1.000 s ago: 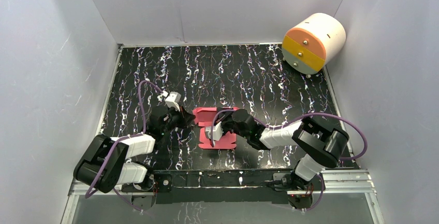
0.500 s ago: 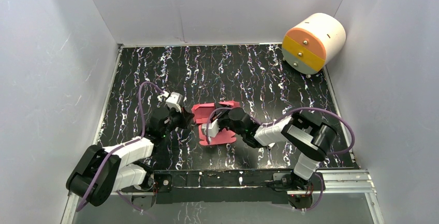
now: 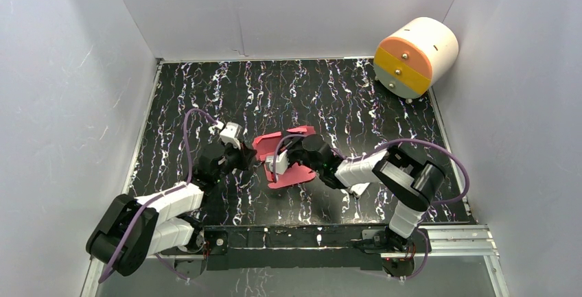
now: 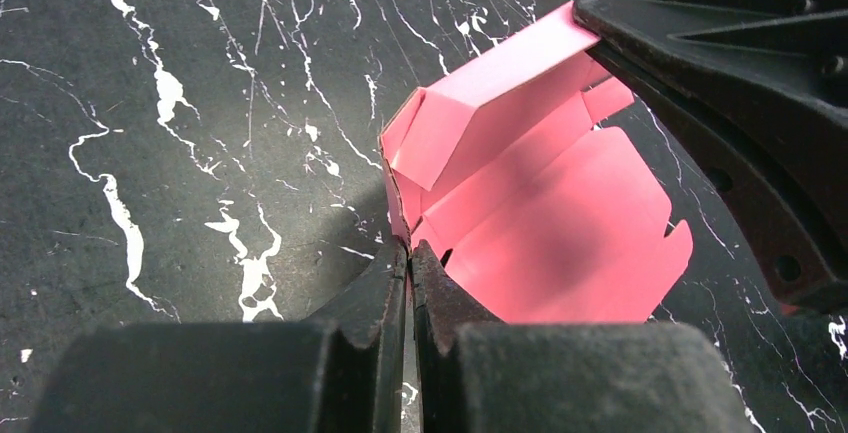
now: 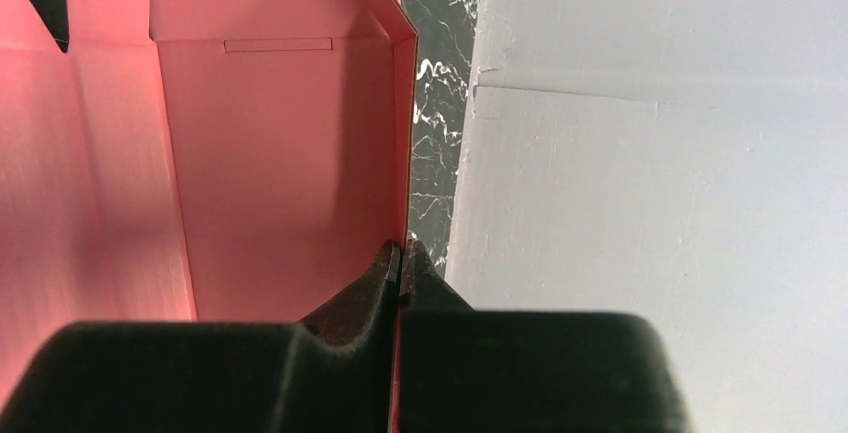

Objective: Fold the paper box

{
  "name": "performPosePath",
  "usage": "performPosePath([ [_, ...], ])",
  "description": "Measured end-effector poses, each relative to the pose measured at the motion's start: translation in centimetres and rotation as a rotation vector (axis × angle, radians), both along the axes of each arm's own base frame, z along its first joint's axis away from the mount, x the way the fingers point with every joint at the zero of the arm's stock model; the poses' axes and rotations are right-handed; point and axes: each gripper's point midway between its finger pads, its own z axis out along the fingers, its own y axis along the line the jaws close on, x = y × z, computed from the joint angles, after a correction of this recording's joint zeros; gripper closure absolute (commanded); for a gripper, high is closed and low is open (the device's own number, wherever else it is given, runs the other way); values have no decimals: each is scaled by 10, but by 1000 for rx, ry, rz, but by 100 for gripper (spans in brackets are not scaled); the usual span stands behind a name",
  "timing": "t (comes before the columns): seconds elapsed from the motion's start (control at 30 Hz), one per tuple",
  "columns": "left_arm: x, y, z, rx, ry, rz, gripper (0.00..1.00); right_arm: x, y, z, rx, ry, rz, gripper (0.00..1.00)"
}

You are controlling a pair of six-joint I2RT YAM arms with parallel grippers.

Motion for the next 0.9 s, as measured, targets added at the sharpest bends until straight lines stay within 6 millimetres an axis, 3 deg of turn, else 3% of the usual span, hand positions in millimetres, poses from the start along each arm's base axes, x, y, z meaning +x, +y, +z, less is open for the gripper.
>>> performPosePath([
  [0.4, -4, -8, 0, -12, -2, -32, 100, 7, 5, -10, 1, 64, 15, 100],
  [0.53, -6, -10, -8, -9, 27, -39, 100, 6, 6, -11, -1, 65, 23, 100],
  [0.9, -12, -35, -11, 5, 7, -80, 98, 2, -4, -13, -16, -15, 23, 100],
])
